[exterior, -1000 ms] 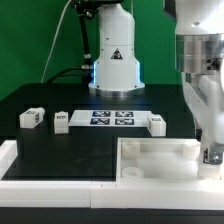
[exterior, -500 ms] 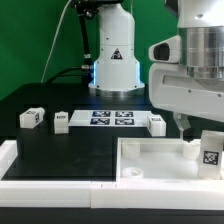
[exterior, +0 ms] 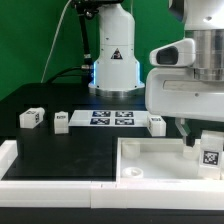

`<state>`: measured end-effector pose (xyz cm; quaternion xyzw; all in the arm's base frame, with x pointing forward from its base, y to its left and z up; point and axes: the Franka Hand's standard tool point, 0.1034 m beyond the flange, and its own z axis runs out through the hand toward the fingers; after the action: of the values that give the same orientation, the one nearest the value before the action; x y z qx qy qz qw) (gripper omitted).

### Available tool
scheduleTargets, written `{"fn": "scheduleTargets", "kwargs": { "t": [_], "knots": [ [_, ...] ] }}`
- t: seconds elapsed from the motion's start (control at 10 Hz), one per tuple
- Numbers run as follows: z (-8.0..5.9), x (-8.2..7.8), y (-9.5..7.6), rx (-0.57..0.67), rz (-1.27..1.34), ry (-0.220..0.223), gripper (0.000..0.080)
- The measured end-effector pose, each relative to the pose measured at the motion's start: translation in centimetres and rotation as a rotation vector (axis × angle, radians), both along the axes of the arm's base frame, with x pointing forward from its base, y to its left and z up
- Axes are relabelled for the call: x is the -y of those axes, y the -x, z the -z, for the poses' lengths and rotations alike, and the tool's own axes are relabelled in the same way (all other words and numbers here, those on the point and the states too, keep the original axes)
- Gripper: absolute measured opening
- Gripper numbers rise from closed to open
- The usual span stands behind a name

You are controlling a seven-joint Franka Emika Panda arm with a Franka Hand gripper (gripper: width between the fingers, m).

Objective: Assemble one leg

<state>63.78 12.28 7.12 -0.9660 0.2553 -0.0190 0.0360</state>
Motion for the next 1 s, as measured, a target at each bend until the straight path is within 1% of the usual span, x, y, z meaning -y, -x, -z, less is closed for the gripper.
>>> {"fn": "scheduleTargets", "kwargs": {
  "t": [0.1,0.2,0.3,0.4,0.5,0.6,0.7,0.9,1.0],
  "knots": [
    [0.0,0.0,0.0,-0.001,0.000,0.001,0.0398],
    [0.1,0.2,0.0,-0.001,-0.009,0.007,0.0398],
    [0.1,0.2,0.0,-0.001,-0.015,0.011,0.0316],
    [0.1,0.2,0.0,-0.001,-0.011,0.012,0.0316],
    [0.1,0.5,0.0,-0.004,0.019,0.023,0.0316],
    [0.1,0.8,0.0,-0.004,0.037,0.025,0.0316],
    [0.1,1.2,0.1,-0.006,0.111,0.024,0.0316],
    [0.0,2.9,0.4,-0.017,0.343,0.038,0.0318],
    [0.1,3.5,0.5,-0.017,0.402,0.045,0.0318]
  ]
}}
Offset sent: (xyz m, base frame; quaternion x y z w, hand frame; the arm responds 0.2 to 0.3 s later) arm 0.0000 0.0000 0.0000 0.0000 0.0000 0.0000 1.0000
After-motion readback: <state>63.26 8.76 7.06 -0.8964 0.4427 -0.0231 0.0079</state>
